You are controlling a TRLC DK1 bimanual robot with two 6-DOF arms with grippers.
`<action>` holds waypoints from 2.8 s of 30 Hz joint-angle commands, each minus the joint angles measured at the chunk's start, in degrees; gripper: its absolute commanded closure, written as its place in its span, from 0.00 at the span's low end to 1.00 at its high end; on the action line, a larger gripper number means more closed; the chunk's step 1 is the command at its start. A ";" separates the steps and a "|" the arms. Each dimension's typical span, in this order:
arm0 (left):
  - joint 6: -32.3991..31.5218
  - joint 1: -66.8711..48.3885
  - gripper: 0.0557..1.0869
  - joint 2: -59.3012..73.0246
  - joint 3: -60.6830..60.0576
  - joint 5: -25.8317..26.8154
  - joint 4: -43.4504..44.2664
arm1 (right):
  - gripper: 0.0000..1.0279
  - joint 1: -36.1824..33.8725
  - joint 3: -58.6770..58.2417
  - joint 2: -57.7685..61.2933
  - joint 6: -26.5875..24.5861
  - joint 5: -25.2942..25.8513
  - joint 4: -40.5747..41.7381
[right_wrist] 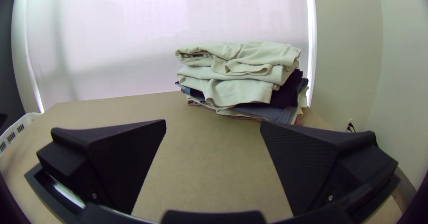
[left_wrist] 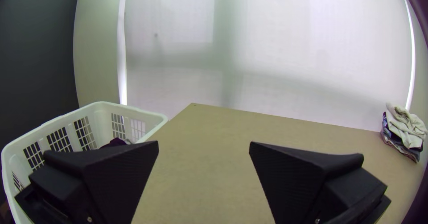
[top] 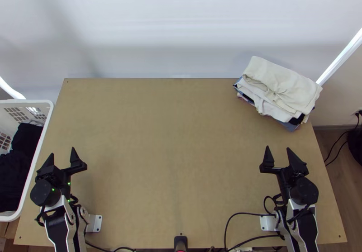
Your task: Fold the t-shirt
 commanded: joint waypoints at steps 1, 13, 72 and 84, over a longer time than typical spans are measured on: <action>1.28 0.23 0.04 -0.58 -2.38 -0.19 -0.70 | 0.04 -0.07 -0.67 -0.40 -0.10 0.27 0.44; 1.28 0.23 0.04 -0.58 -2.38 -0.19 -0.70 | 0.04 -0.07 -0.67 -0.40 -0.10 0.27 0.35; 0.05 14.55 0.05 8.65 9.67 -2.38 3.96 | 0.04 -0.07 -0.67 -0.40 -0.10 0.27 0.35; -6.63 28.26 0.05 62.44 51.59 3.24 -11.86 | 0.04 -0.07 -0.58 -0.40 -0.10 0.27 0.35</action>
